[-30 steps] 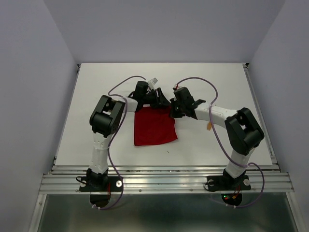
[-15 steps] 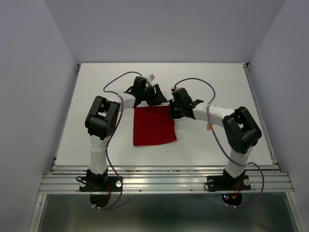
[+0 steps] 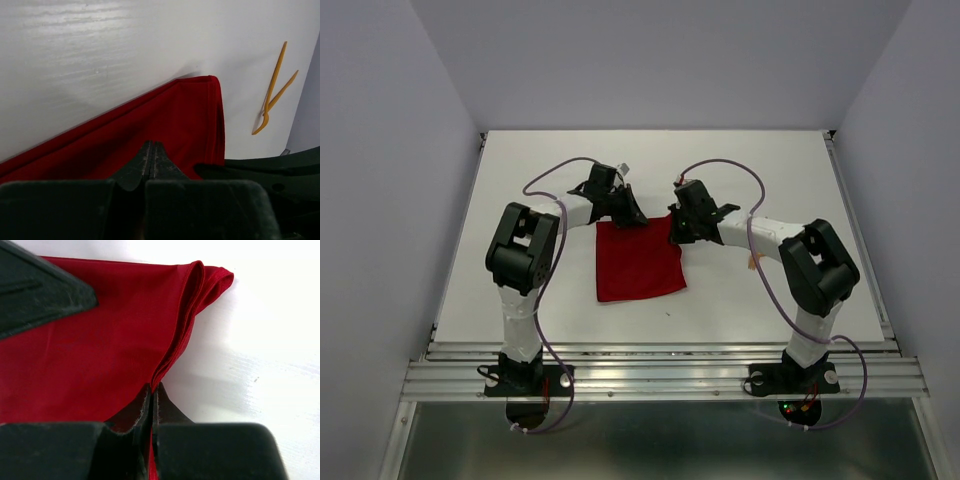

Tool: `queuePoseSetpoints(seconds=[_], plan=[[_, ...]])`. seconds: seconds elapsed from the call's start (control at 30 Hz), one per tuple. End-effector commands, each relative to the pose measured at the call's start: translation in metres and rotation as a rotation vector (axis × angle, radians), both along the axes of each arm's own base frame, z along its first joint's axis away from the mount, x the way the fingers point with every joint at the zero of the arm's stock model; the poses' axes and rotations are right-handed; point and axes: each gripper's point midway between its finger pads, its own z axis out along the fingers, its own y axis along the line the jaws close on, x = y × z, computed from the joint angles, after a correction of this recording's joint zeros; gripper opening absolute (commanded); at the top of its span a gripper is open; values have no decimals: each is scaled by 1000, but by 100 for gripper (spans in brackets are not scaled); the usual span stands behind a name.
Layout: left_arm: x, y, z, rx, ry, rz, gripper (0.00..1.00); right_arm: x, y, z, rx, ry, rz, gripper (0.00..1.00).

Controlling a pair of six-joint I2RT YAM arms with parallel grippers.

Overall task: Fold the napkin into a case and place the utensils inside
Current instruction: Fold the lower triangle-folded napkin at the center of the board.

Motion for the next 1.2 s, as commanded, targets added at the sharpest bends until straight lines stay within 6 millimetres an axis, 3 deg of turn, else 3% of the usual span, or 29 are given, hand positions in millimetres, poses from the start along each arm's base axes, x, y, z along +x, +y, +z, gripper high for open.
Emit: queuePoseSetpoints(seconds=[0.0, 0.33, 0.73, 1.0, 1.17], plan=[[-18, 3, -17, 53, 58, -22, 0, 11, 13, 13, 4, -47, 17, 1], [-29, 5, -49, 117, 126, -9, 0, 13, 25, 13, -11, -37, 50, 1], [-32, 7, -58, 134, 148, 4, 0, 10, 48, 1, -59, -2, 122, 1], [-30, 9, -59, 148, 146, 11, 0, 4, 50, 4, -73, 8, 153, 1], [-31, 7, -61, 140, 156, 5, 0, 3, 49, -8, -113, 38, 177, 1]])
